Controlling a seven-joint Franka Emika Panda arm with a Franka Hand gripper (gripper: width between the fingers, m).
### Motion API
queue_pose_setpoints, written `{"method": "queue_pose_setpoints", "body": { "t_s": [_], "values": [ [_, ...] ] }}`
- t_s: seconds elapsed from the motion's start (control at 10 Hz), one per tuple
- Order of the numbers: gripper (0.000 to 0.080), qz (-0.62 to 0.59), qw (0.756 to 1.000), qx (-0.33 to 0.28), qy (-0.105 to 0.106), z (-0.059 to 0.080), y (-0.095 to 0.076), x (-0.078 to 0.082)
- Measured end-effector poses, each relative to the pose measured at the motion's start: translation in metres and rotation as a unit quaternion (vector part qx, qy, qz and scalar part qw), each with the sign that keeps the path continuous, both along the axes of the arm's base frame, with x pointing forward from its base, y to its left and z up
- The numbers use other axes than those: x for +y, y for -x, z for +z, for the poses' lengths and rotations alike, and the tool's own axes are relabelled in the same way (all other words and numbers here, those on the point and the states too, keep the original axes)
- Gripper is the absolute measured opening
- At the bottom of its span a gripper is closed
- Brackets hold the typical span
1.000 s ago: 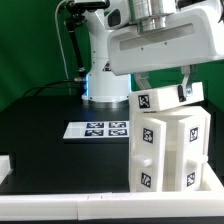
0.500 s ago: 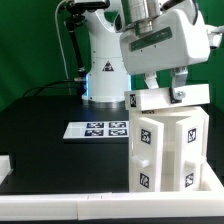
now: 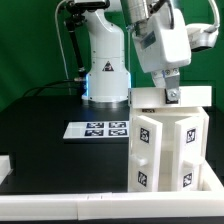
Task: Assemble cabinet
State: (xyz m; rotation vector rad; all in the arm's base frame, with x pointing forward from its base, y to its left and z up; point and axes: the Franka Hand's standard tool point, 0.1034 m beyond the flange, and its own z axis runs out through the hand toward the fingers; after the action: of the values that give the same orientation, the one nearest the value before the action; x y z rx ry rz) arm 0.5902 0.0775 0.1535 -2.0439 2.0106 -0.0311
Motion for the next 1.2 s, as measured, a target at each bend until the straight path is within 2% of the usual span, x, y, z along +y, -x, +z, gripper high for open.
{"method": "queue_pose_setpoints", "body": {
  "t_s": [0.4,0.6,0.8,0.9,1.0,1.1,1.2],
  "values": [
    [0.0558,-0.119,0.992,0.019,-0.041,0.001,0.000,0.004],
    [0.0558,-0.221,0.972,0.035,-0.075,0.001,-0.001,0.011],
    [0.0558,-0.252,0.963,0.041,-0.086,0.001,-0.001,0.012],
    [0.0558,-0.236,0.967,0.038,-0.083,0.001,-0.001,0.012],
    [0.0741,-0.227,0.970,0.034,-0.083,0.004,-0.001,0.012],
    [0.0741,-0.221,0.971,0.030,-0.085,0.008,-0.001,0.012],
    [0.0787,-0.218,0.972,0.025,-0.089,0.014,-0.002,0.012]
  ]
}}
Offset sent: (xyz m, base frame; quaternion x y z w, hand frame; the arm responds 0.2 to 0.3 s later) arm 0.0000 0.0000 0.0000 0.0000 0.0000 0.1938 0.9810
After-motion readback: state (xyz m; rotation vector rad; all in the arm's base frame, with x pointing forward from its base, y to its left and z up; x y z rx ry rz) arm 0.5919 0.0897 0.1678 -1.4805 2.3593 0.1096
